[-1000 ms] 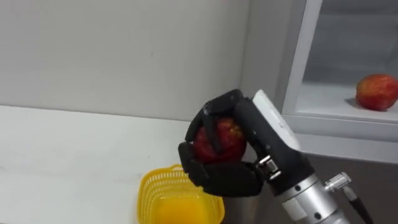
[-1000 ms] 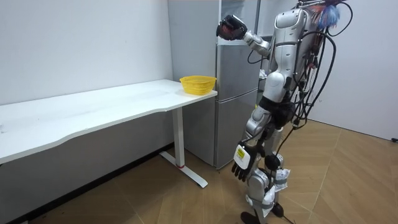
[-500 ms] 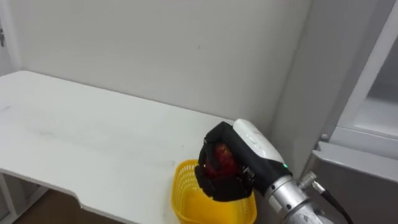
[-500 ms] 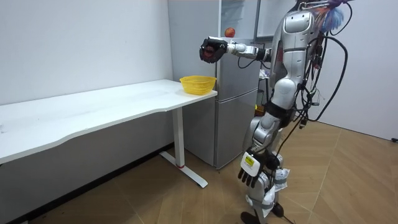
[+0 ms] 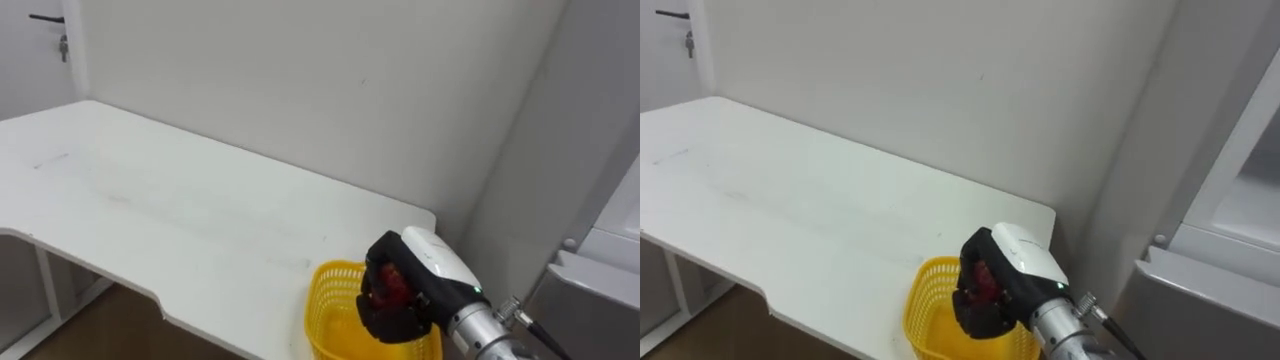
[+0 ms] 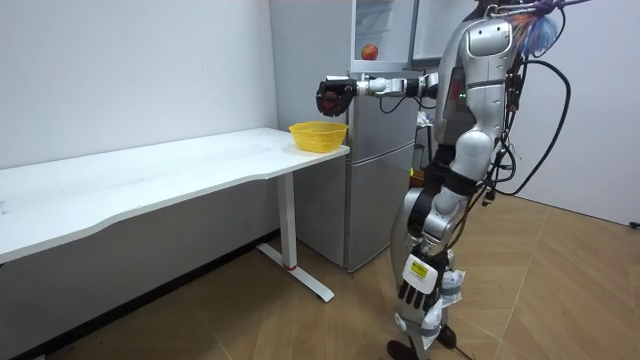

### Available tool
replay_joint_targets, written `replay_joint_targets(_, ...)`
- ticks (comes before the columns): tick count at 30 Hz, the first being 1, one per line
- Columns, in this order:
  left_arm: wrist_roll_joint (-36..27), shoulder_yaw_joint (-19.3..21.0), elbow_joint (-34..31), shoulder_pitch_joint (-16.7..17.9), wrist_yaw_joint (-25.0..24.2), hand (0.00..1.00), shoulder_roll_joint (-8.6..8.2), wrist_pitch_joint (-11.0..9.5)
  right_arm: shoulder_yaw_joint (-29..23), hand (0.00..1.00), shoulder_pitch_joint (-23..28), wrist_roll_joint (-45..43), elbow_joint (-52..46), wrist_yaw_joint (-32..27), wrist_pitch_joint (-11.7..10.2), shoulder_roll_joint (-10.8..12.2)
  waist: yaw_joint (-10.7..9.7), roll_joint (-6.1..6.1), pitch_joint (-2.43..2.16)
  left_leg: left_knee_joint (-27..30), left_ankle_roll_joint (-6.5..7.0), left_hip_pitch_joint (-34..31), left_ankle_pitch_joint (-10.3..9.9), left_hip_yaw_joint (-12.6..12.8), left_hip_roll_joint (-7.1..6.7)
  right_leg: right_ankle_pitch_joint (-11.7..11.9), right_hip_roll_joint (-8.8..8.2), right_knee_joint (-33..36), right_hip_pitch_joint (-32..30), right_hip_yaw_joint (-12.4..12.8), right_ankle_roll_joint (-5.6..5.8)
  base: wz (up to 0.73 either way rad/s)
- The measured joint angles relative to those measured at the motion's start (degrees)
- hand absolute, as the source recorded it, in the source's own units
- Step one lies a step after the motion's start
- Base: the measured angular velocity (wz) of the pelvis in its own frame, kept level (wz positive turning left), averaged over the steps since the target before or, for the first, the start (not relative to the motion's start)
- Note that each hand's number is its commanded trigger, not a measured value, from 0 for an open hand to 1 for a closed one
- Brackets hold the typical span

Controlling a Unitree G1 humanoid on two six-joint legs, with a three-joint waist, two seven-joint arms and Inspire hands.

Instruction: Retrieve from the upper fridge

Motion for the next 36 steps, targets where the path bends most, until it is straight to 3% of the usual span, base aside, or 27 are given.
replay_joint_targets(2,0.02,-0.03,-0.32,0.0,0.05,0.0,0.15,-0.04,0.0,1.0,0.0,0.1,1.25,-0.9,-0.01,0.0,0.06,0.09,0.06,0.42,0.02,-0.72,-0.02,-0.08,-0.09,0.0,-0.02,-0.02,-0.41,-0.14,0.0,0.03)
replay_joint_targets(3,0.02,-0.03,-0.32,0.0,0.08,0.0,0.17,-0.04,0.0,0.89,0.0,0.1,1.36,-1.0,-0.01,0.0,0.08,0.15,0.11,0.5,0.02,-0.86,-0.02,-0.08,-0.1,0.0,-0.03,-0.02,-0.51,-0.14,0.0,0.0)
replay_joint_targets(4,0.02,-0.04,-0.32,-0.01,0.13,0.0,0.27,-0.03,0.0,0.63,0.0,0.1,1.59,-1.34,-0.08,0.0,0.07,0.25,0.15,0.87,0.02,-1.35,-0.02,-0.08,-0.1,0.0,-0.04,-0.02,-0.8,-0.17,0.0,0.0)
replay_joint_targets(5,0.04,-0.04,-0.32,0.04,0.16,0.0,0.33,0.01,0.01,0.0,0.0,0.12,2.13,-1.86,-0.23,0.0,0.12,0.32,0.2,1.04,0.02,-1.61,-0.02,-0.08,-0.09,0.0,-0.03,-0.01,-0.99,-0.18,0.0,0.0)
replay_joint_targets(13,0.17,0.02,-0.43,-0.18,0.29,0.0,0.34,0.13,0.02,0.0,0.0,0.49,4.47,-2.16,-0.29,0.0,0.71,0.67,-0.07,1.31,-0.01,-2.14,0.0,-0.12,-0.07,0.0,-0.04,-0.02,-1.34,-0.25,0.0,0.0)
replay_joint_targets(22,0.18,0.06,-0.53,-0.58,0.38,0.0,0.4,0.13,0.02,0.0,-0.01,0.84,4.48,-3.12,-0.3,0.0,1.23,0.23,-0.39,1.37,-0.01,-2.15,0.0,-0.49,-0.11,0.01,-0.02,-0.01,-1.13,-1.06,0.0,0.03)
replay_joint_targets(36,0.11,0.94,-2.55,-0.39,0.17,0.0,0.36,0.13,-0.01,0.0,-0.02,4.94,7.72,-3.1,-0.37,0.0,1.27,0.21,-0.37,1.97,-0.02,-2.41,-0.01,-0.59,-0.16,0.0,-0.4,0.07,-1.13,-1.32,0.0,0.0)
